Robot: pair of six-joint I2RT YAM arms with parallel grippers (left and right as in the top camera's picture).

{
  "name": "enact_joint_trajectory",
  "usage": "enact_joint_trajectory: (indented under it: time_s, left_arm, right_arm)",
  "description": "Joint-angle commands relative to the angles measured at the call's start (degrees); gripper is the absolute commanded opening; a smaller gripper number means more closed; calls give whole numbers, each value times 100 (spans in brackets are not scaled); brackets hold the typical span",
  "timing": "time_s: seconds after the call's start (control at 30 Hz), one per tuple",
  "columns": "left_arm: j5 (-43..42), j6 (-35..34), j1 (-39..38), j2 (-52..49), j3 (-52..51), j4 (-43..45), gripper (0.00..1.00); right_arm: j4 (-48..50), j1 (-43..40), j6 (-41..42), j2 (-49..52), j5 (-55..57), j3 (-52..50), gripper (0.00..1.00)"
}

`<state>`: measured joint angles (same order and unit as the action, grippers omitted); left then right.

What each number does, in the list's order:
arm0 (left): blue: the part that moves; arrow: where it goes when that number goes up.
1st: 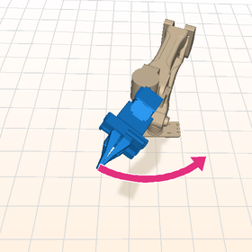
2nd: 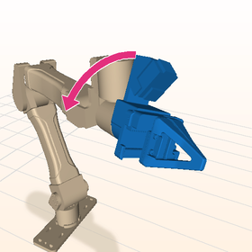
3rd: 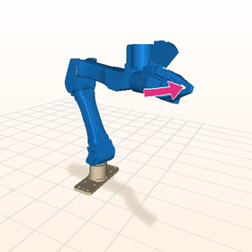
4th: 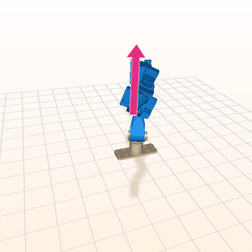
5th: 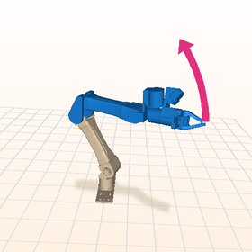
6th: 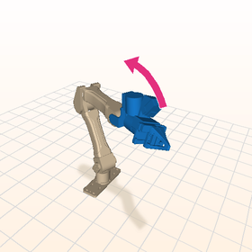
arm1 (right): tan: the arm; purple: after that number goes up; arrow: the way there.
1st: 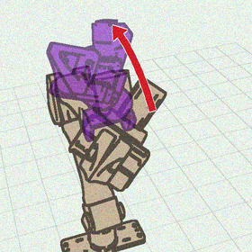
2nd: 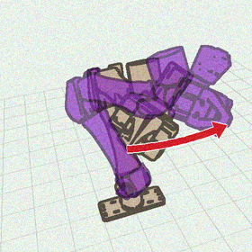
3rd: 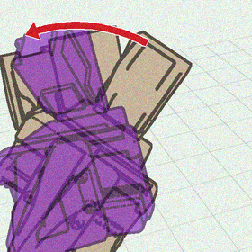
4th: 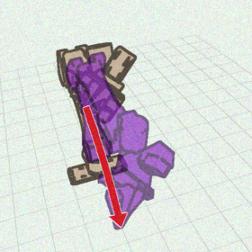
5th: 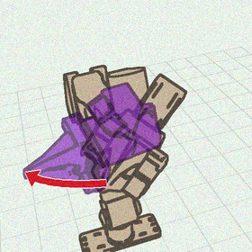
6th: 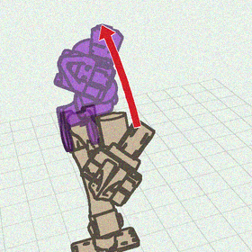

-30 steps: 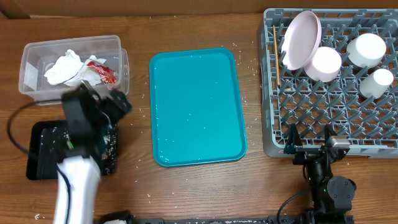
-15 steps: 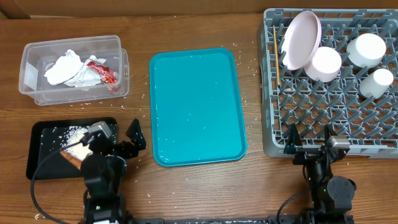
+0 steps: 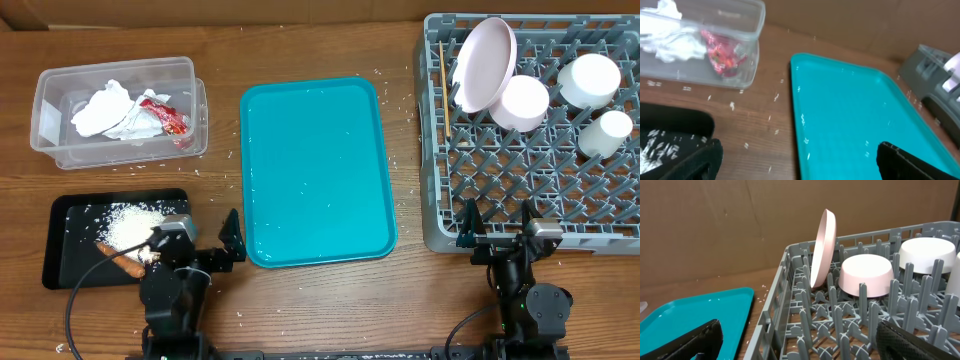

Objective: Sort waste into correct bins and load items into the dishwasher

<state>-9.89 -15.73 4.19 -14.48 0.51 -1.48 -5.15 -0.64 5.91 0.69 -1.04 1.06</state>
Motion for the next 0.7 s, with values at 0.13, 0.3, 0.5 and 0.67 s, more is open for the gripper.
enact_joint_trajectory:
  time_s: [0.13,0.3,0.5,0.67]
  left_arm:
    - [452,417,-90,953,-24,-258,100]
    - [452,417,-92,1440,-24,-249,100]
    - [455,807,-85,1432,-24,-262,100]
    - [452,1043,-85,1429,-24,-258,100]
  right_arm:
    - [33,31,-35,-52,55,-59,100]
    - [33,31,-35,-52,55,-59,100]
    - [33,31,-35,-52,55,-59,100]
    - [33,31,-35,-52,55,-59,100]
